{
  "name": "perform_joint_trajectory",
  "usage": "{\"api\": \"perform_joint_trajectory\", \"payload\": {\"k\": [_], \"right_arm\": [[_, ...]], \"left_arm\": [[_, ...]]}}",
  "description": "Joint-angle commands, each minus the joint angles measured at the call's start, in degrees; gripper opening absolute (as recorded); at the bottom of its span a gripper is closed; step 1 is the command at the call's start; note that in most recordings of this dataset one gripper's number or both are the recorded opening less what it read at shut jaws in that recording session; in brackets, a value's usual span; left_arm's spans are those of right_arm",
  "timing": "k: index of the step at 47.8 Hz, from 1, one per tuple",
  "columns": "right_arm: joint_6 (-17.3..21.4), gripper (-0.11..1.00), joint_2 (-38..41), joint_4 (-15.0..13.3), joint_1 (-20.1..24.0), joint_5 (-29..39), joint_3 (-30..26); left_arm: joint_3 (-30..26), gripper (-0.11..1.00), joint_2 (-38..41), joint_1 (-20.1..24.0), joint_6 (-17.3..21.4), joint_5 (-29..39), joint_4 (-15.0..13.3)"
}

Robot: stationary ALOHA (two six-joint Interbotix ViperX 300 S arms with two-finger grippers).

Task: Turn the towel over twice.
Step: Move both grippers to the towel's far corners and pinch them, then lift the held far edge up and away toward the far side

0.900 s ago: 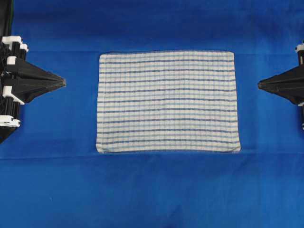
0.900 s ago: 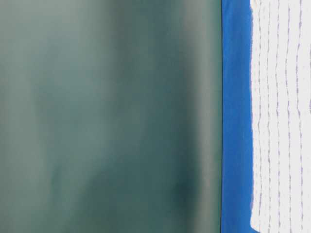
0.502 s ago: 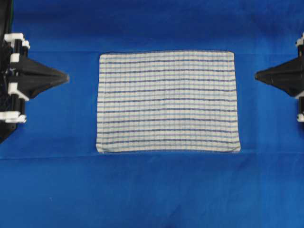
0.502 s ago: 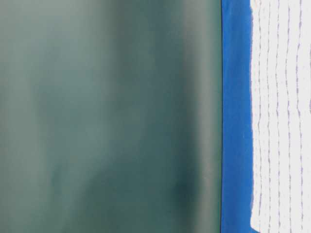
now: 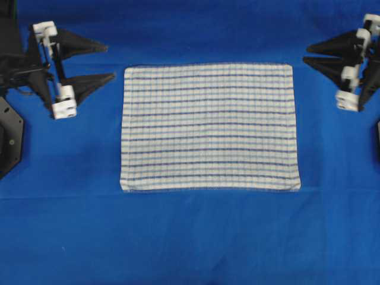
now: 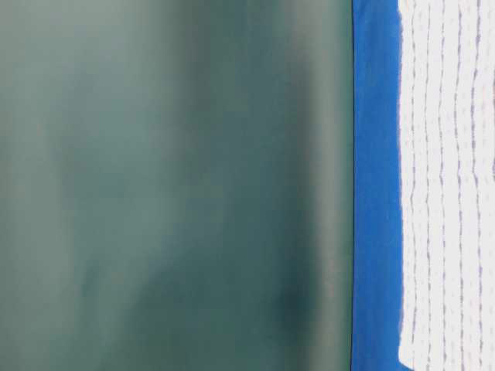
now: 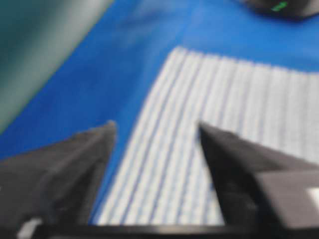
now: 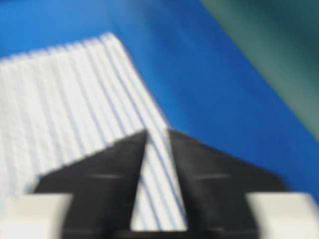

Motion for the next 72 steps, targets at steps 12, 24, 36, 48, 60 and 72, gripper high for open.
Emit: {"api": "perform_joint_trajectory", "payload": {"k": [12, 24, 36, 48, 60, 72], "right_arm": [[-0.1, 0.59, 17.1, 0.0, -7.1, -1.9, -2.4], [-0.1, 0.60, 29.2, 0.0, -7.3, -5.0, -4.6], [0.0, 0.60, 37.4, 0.1, -7.8, -7.0, -6.1], [0.0, 0.59, 39.8, 0.2, -8.8, -8.0, -6.2], [0.0, 0.40, 39.7, 0.2, -8.8, -7.6, -6.2], [0.0, 0.05, 38.8, 0.2, -8.8, -7.6, -5.8]], "left_arm": [[-1.4, 0.86, 20.1, 5.3, 0.1, -10.4, -0.2], [-3.8, 0.86, 33.1, 7.9, 0.1, -13.6, -0.3], [-5.2, 0.86, 40.1, 11.1, 0.0, -13.9, -0.3], [-5.3, 0.84, 43.2, 12.2, 0.0, -13.9, -0.3], [-5.4, 0.61, 43.2, 12.2, 0.1, -11.0, -0.3], [-5.5, 0.04, 42.8, 11.0, 0.4, -7.9, -0.3]]}}
